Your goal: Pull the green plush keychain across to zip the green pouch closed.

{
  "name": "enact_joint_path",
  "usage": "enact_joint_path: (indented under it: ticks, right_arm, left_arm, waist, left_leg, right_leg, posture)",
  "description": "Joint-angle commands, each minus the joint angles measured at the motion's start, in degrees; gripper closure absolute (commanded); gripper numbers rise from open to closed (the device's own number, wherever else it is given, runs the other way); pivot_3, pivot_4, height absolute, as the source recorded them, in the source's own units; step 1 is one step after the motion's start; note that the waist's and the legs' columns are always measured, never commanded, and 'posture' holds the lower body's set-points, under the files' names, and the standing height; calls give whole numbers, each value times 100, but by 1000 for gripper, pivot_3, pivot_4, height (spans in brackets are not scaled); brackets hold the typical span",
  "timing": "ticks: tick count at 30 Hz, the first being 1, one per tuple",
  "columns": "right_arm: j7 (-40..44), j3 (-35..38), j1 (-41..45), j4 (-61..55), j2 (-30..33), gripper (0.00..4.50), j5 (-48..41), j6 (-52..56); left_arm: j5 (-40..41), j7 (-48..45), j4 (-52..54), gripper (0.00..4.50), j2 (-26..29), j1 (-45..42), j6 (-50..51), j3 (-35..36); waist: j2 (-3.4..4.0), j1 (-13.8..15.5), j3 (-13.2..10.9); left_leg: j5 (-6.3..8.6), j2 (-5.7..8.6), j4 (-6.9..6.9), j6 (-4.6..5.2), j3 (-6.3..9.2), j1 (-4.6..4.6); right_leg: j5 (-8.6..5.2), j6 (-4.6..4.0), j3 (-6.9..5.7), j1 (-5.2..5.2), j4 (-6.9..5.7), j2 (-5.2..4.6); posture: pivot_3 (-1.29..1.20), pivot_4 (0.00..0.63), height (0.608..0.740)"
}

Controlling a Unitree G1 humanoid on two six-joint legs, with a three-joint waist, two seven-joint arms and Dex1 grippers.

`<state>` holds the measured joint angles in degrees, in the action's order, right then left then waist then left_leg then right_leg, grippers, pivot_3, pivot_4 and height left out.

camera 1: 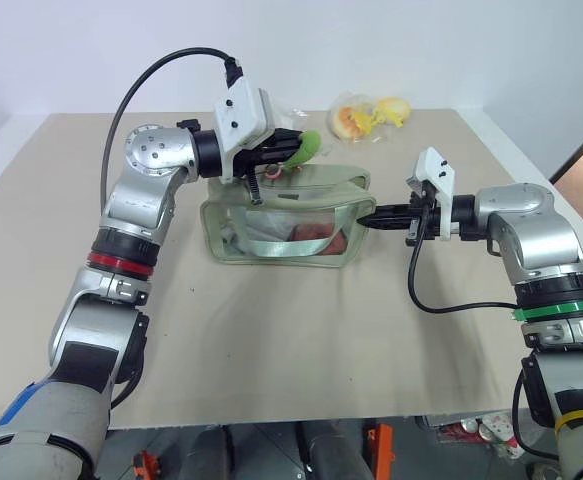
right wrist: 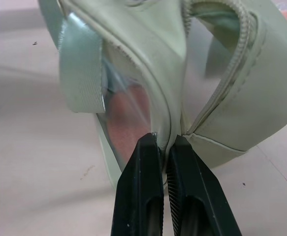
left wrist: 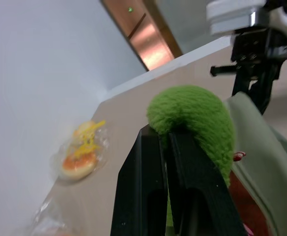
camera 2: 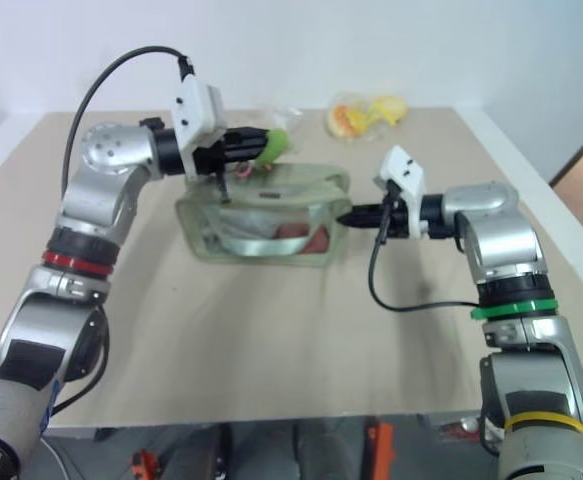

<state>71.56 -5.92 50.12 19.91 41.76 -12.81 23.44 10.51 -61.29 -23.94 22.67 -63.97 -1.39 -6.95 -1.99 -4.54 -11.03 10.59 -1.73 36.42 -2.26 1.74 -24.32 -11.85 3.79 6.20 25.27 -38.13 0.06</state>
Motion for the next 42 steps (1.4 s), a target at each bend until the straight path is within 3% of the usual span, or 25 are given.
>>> enact_joint_path:
  ticks: [1,2,3,9,10,11,13,15,25,31,35,42]
  right_arm:
    - [-29,202,69,-256,58,4500,-94,-65]
    - [-33,195,78,-231,52,4500,-88,-79]
    - [-35,188,85,-215,46,4500,-84,-91]
    - [-22,132,174,-82,-23,4500,-55,-171]
    - [-15,119,194,-56,-38,4500,-49,-188]
    - [-14,105,214,-30,-56,4500,-41,-203]
    - [-8,85,244,10,-85,4500,-30,-229]
    - [1,75,264,33,-112,4500,-25,-244]
    - [68,43,358,155,-189,4500,14,-297]
    - [100,26,388,201,-238,4500,45,-323]
    - [111,9,397,241,-296,4500,63,-343]
    - [126,18,366,257,-313,4500,56,-353]
  left_arm:
    - [270,8,285,4476,37,-88,210,244]
    - [305,19,277,4476,82,-64,309,294]
    - [335,29,275,3785,122,-49,385,337]
    - [503,-40,261,1782,401,-12,865,558]
    - [534,-33,301,1700,435,8,904,586]
    - [566,11,334,1051,463,18,991,632]
    - [657,-34,486,388,537,76,1124,699]
    - [738,-81,654,75,640,138,1228,763]
    - [961,-1265,1698,75,2141,768,1859,658]
    - [1511,-965,1762,75,2191,577,2342,1139]
    - [2060,-896,1831,75,2399,911,3013,1640]
    - [2377,-1060,1912,75,2624,2018,3565,1757]
  waist:
    - [0,-4,0]
    - [0,-6,0]
    - [1,-7,0]
    - [1,-6,0]
    - [1,-5,0]
    - [1,-5,0]
    - [1,-8,0]
    - [1,-28,0]
    - [3,-102,-2]
    - [3,-101,-2]
    - [4,-145,-2]
    - [3,-141,-1]
  left_leg:
    - [0,-1,0,0,0,1]
    - [0,-1,0,0,1,1]
    - [0,-1,0,1,1,2]
    - [-1,-1,1,1,1,1]
    - [-1,-1,0,1,1,1]
    - [-1,-1,0,1,2,1]
    - [-1,-1,0,1,1,1]
    - [-1,-3,1,1,1,2]
    - [-1,-8,-1,1,2,5]
    - [-1,-8,4,2,2,5]
    - [-2,-13,1,3,2,7]
    - [-2,-22,-2,3,6,10]
  right_leg:
    - [0,0,0,0,0,1]
    - [0,0,0,0,-1,1]
    - [0,0,0,0,-1,2]
    - [0,2,0,-1,-1,1]
    - [0,2,0,-1,-1,1]
    - [1,2,-2,-1,-1,1]
    - [1,2,-1,-1,-1,1]
    - [1,1,-1,0,-1,2]
    - [1,-1,-1,0,-4,8]
    - [2,0,-3,-3,-3,7]
    - [1,-1,-2,0,-5,13]
    - [-1,-9,-8,0,-8,21]
  posture:
    - [0,150,740]
    - [0,150,740]
    - [0,150,740]
    - [0,150,740]
    - [0,150,740]
    - [0,150,740]
    - [0,150,740]
    - [0,150,740]
    - [0,150,740]
    - [0,150,740]
    - [0,150,740]
    - [0,150,740]
